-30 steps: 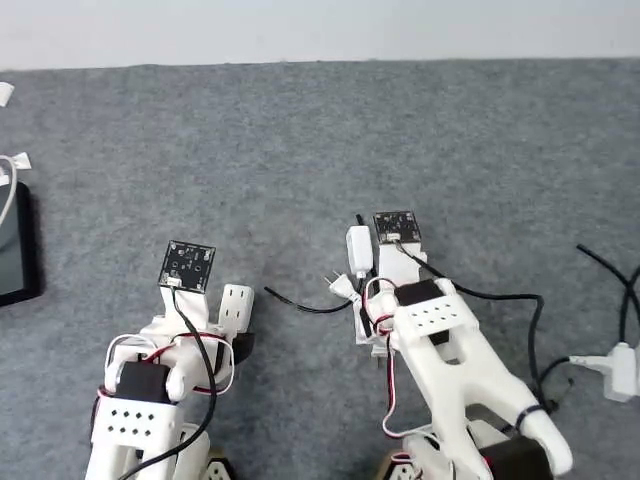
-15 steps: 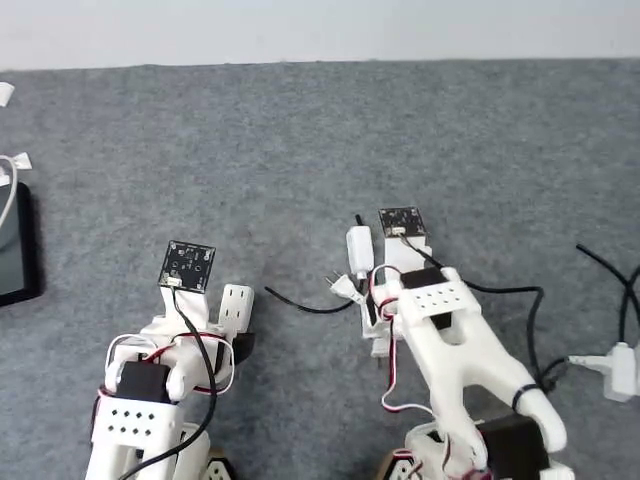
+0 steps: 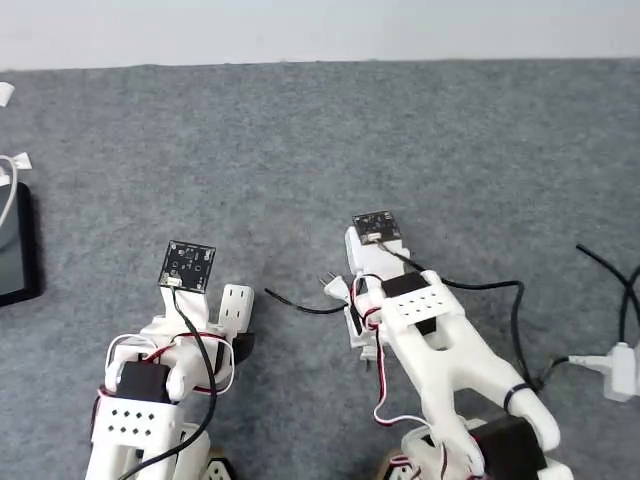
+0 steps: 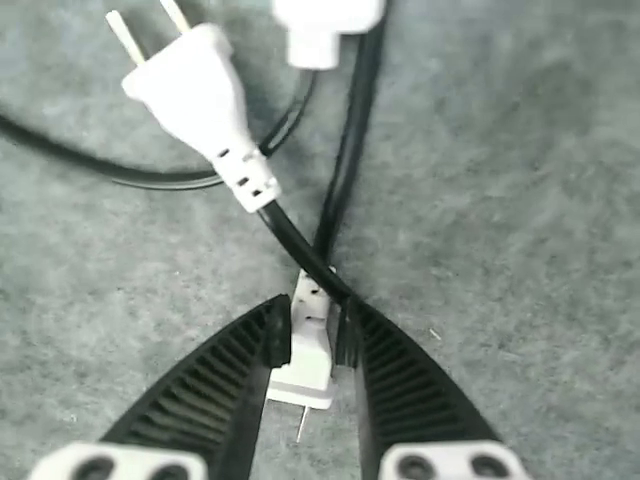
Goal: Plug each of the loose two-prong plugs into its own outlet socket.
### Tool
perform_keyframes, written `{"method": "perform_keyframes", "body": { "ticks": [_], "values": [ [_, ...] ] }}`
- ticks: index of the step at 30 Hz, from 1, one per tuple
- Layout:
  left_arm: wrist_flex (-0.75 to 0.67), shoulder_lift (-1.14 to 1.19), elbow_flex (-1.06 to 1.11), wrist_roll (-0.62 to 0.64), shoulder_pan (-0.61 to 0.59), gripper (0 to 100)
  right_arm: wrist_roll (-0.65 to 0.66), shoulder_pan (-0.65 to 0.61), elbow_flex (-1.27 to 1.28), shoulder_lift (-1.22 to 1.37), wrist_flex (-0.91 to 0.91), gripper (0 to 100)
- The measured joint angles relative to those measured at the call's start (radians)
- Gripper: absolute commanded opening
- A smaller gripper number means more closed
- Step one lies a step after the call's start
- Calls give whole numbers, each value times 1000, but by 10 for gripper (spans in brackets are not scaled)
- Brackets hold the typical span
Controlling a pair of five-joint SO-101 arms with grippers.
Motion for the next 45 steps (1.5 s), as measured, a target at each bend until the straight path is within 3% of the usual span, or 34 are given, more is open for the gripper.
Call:
{"method": "perform_keyframes", "body": {
  "ticks": [12, 22, 31, 45],
  "values": [
    [0, -3, 0, 0, -3, 218, 2, -2, -68, 86, 48, 68],
    [0, -3, 0, 0, -2, 218, 2, -103, -71, 78, 146, 68],
    [0, -3, 0, 0, 0, 220, 49, -112, -9, -98, 256, 68],
    [0, -3, 0, 0, -2, 220, 57, -117, -52, 49, 216, 69]
  ]
}}
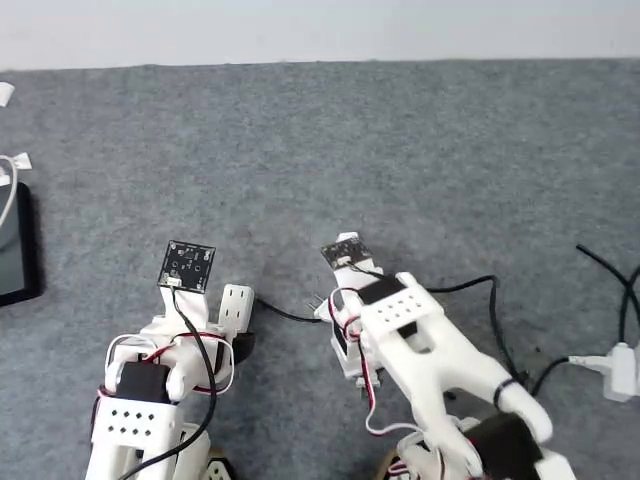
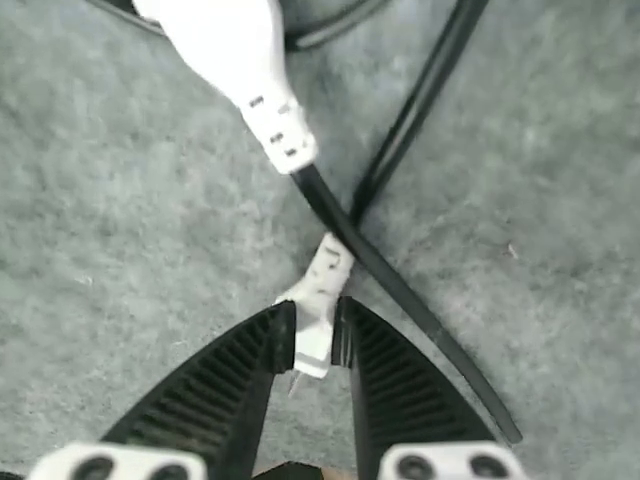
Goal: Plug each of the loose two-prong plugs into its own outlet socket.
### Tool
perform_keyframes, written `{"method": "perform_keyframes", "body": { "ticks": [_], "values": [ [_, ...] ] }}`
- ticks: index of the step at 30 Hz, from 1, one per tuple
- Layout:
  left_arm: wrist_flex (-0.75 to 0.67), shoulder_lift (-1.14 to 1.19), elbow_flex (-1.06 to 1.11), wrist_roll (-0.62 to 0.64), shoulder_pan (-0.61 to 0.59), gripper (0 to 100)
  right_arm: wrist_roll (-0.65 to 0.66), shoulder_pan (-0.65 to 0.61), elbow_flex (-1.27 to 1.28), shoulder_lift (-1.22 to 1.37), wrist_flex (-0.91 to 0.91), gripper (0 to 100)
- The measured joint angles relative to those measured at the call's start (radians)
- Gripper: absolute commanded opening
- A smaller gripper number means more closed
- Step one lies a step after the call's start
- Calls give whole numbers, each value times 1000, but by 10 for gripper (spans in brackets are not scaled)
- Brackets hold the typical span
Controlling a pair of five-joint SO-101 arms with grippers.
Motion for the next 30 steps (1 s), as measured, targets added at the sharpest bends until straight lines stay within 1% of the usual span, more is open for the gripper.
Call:
{"method": "perform_keyframes", "body": {
  "ticks": [1, 7, 14, 17, 27, 30],
  "values": [
    [0, 0, 0, 0, 0, 220, -2, 2, -14, 20, -3, 69],
    [0, 0, 0, 0, 2, 220, -115, -11, -55, 63, -6, 69],
    [0, 0, 0, 0, 0, 220, -183, 14, -57, 77, -63, 69],
    [-5, 0, 0, 0, 2, 220, -195, 49, -57, 77, -75, 69],
    [-5, 0, 0, 0, 0, 220, -195, 57, -68, 161, -126, 66],
    [-5, 0, 0, 0, 0, 220, -195, 57, -75, 170, -132, 1]
  ]
}}
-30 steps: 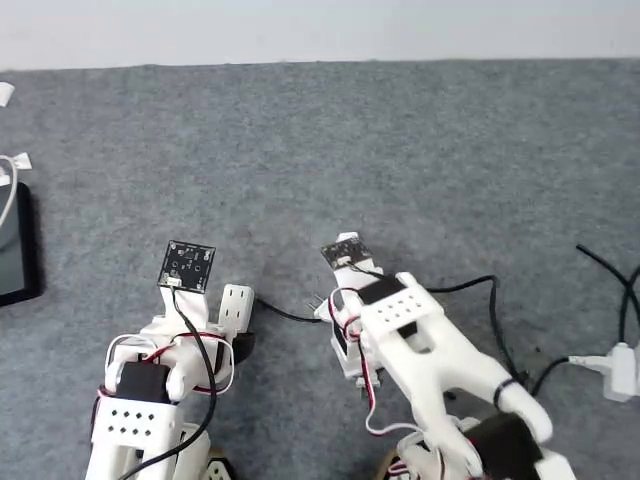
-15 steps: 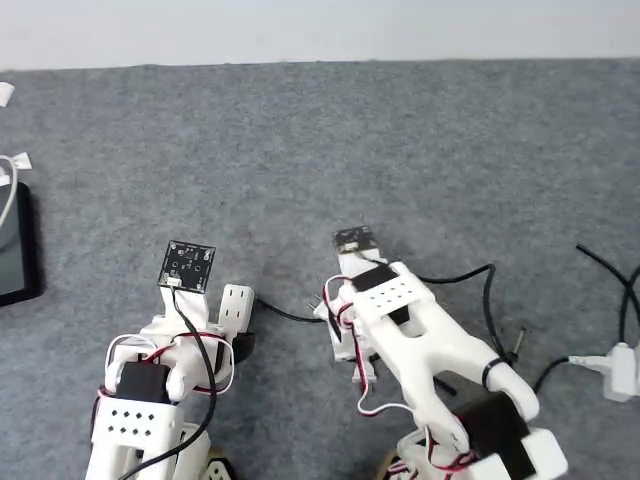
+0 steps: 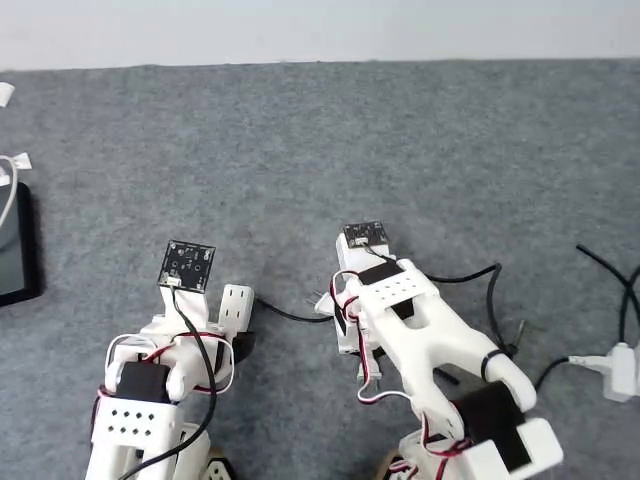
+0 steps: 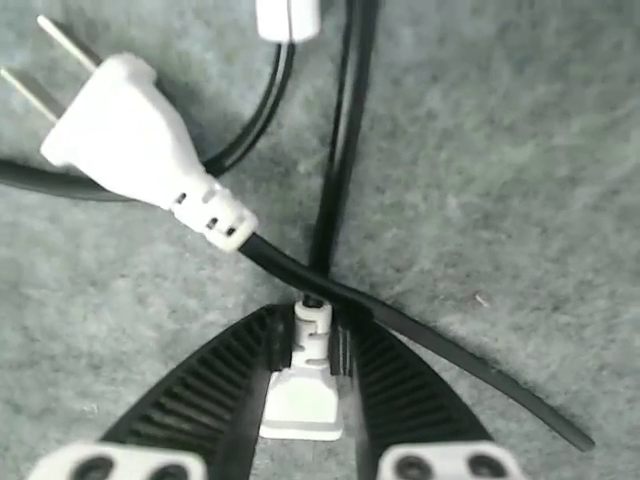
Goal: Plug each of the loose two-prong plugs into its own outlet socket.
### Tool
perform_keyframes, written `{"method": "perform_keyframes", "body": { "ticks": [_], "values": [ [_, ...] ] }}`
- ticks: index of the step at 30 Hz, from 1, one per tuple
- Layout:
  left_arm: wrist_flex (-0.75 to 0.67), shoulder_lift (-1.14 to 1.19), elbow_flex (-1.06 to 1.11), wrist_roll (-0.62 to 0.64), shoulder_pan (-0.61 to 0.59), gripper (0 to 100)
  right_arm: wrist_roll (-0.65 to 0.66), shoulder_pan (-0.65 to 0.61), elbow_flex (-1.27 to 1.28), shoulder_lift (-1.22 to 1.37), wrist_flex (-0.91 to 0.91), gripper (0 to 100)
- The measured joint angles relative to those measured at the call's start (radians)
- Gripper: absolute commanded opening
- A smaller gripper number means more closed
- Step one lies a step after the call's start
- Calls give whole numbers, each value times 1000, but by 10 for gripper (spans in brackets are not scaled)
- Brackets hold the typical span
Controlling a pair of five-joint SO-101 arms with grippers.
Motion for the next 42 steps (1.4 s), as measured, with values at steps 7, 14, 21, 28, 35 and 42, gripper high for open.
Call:
{"method": "perform_keyframes", "body": {
  "ticks": [7, 14, 21, 28, 35, 42],
  "values": [
    [0, 0, 2, 0, 0, 218, 35, 2, 0, 2, -8, 9],
    [0, 0, 18, 0, 2, 203, 72, -3, 3, -144, 75, 9],
    [-6, 0, 18, 0, 2, 24, 114, -9, 3, -503, 219, 8],
    [-14, 0, 18, -17, -2, 16, 210, -130, -183, -578, 557, 8],
    [-32, 0, 18, -43, 2, 19, 290, -166, -430, -583, 717, 8],
    [-43, 52, 18, -40, -29, 19, 296, -235, -540, -600, 707, 8]
  ]
}}
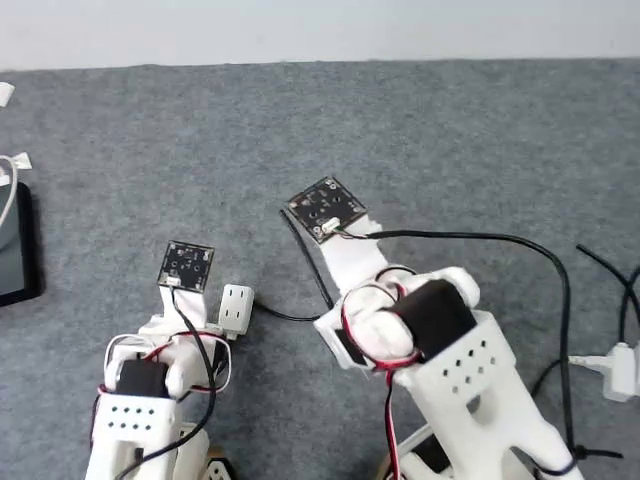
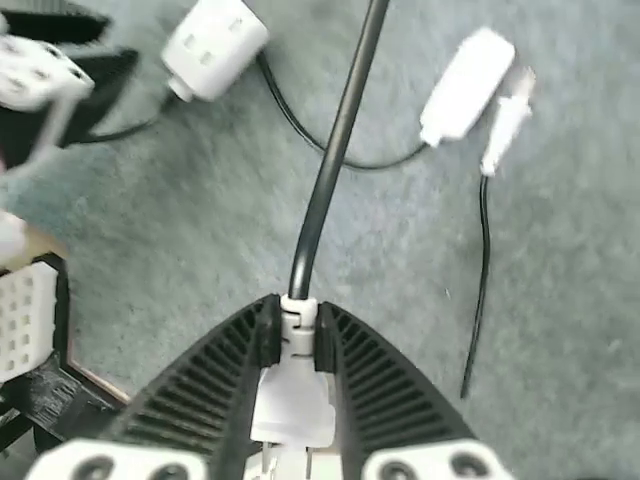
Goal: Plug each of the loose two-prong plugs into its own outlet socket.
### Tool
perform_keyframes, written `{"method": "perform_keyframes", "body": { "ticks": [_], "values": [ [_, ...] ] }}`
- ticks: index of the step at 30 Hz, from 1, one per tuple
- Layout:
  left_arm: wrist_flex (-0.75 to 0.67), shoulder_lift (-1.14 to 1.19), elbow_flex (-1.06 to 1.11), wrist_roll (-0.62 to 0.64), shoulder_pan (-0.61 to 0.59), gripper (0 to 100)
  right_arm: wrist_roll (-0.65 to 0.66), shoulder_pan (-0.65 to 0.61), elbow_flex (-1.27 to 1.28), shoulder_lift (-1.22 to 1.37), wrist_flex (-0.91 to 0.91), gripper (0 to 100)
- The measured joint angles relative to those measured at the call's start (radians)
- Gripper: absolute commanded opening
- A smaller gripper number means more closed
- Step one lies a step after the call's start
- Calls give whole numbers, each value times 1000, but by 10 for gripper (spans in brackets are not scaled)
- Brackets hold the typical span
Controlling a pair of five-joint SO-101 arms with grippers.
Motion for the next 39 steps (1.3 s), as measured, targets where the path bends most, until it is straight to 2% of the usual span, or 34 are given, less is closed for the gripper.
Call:
{"method": "perform_keyframes", "body": {
  "ticks": [6, 11, 16, 25, 39],
  "values": [
    [-63, 252, -58, -8, -2, 19, 0, -43, -32, 0, -112, 8],
    [-86, 470, -138, -66, 0, 19, 0, -75, -32, 0, -218, 8],
    [-86, 557, -175, -75, 0, 19, 0, -155, -5, 0, -278, 8],
    [-86, 474, -160, -138, -2, 19, 0, -192, 261, 0, -534, 8],
    [-9, 25, 35, -192, 114, 19, 0, -198, 275, 0, -554, 8]
  ]
}}
